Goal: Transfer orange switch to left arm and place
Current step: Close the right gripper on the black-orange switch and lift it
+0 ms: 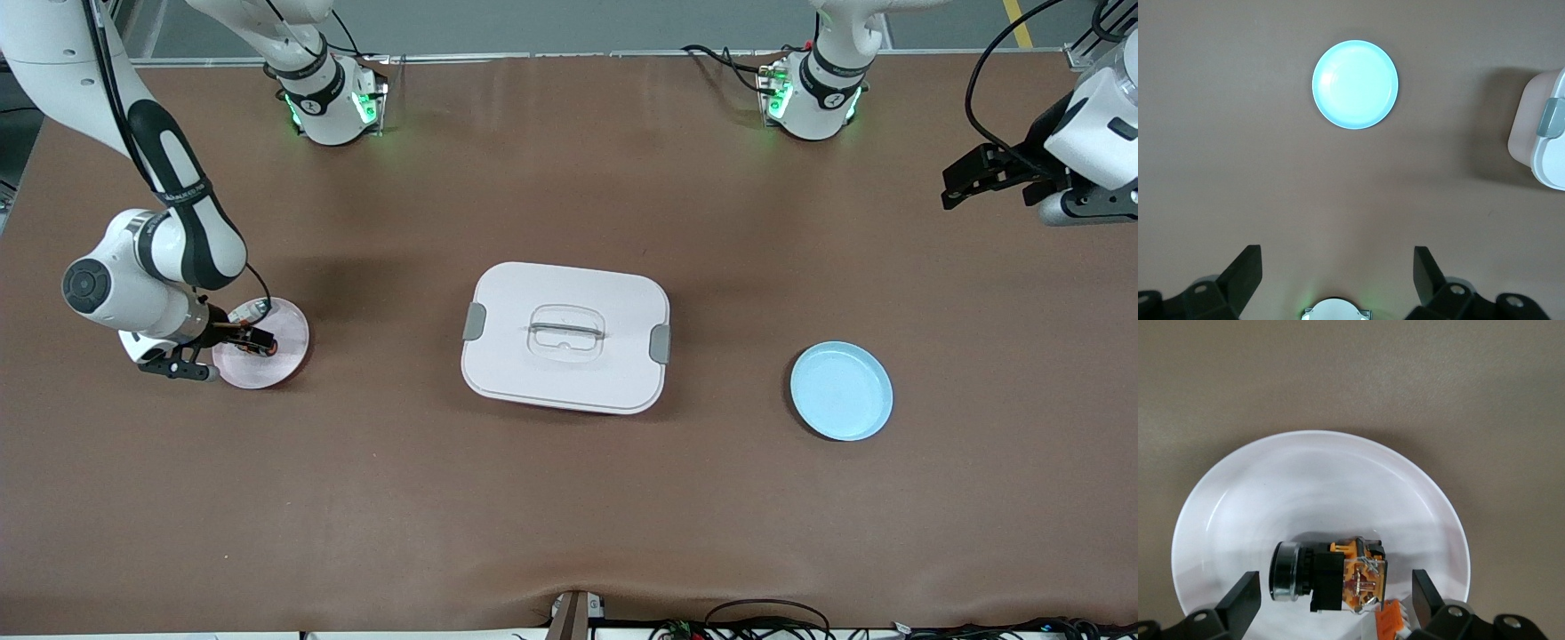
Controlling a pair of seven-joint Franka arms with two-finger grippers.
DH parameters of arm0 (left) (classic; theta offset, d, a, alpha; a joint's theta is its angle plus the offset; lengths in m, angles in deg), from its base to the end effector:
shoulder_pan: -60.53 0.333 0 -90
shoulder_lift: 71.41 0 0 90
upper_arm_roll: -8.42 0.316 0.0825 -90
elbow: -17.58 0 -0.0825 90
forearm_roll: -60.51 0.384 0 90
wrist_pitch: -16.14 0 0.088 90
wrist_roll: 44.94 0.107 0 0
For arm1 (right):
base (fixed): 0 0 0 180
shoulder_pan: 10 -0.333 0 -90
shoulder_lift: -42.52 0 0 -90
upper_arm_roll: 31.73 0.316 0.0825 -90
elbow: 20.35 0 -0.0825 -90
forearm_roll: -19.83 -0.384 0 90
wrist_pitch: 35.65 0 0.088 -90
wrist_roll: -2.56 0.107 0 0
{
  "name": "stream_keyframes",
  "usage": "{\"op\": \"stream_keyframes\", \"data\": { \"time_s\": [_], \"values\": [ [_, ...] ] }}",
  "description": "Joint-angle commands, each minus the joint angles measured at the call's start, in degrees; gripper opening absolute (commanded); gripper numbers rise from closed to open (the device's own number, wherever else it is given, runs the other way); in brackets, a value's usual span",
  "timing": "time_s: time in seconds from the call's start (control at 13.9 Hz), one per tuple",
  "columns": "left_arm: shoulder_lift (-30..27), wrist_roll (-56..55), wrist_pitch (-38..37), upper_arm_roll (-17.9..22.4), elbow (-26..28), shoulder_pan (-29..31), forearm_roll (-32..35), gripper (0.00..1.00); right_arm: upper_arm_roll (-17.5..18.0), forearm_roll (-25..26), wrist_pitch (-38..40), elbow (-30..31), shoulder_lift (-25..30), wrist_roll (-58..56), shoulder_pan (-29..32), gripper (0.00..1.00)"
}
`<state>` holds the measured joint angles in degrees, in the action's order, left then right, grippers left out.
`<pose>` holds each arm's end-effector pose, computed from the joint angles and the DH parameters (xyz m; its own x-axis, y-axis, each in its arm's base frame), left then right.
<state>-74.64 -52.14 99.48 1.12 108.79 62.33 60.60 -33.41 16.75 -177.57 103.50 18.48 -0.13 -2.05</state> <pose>0.5220 -0.0521 0.6351 0.9963 0.0309 -0.0796 0.0295 -0.9994 -0.0189 0.5466 -0.0932 0.1911 0.9816 -0.1606 -0.1030 -0.1636 -0.9863 -0.0215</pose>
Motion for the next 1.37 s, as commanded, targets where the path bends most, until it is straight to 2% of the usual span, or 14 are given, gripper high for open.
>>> {"op": "stream_keyframes", "data": {
  "time_s": [0.0, 0.43, 0.5, 0.58, 0.79, 1.3],
  "values": [
    [0.67, 1.14, -0.28, 0.09, -1.29, 0.48, 0.00, 1.00, 0.63, -0.96, -0.64, -0.01, -0.74, 0.05, 0.31, 1.00],
    [1.29, 1.05, 1.21, 0.09, -1.29, 0.31, -0.09, 1.00, 0.63, -1.05, -0.73, -0.18, -2.06, -0.91, 0.14, 1.00],
    [1.29, 1.05, 1.21, 0.09, -1.29, 0.31, 0.00, 1.00, 0.63, -1.05, -0.65, -0.18, -2.06, -0.92, 0.05, 0.78],
    [1.29, 1.05, 1.21, 0.09, -1.29, 0.22, -0.09, 1.00, 0.63, -0.96, -0.65, -0.18, -2.06, -0.92, 0.05, 0.61],
    [1.03, 1.05, 0.86, 0.00, -1.20, 0.31, -0.09, 1.00, 0.63, -0.96, -0.65, -0.36, -2.06, -2.22, 0.05, 0.26],
    [1.03, 0.96, 0.86, 0.00, -1.65, 0.31, -0.26, 1.00, 0.71, -1.05, 1.89, -0.89, -0.40, -3.55, 0.05, 0.23]
  ]
}}
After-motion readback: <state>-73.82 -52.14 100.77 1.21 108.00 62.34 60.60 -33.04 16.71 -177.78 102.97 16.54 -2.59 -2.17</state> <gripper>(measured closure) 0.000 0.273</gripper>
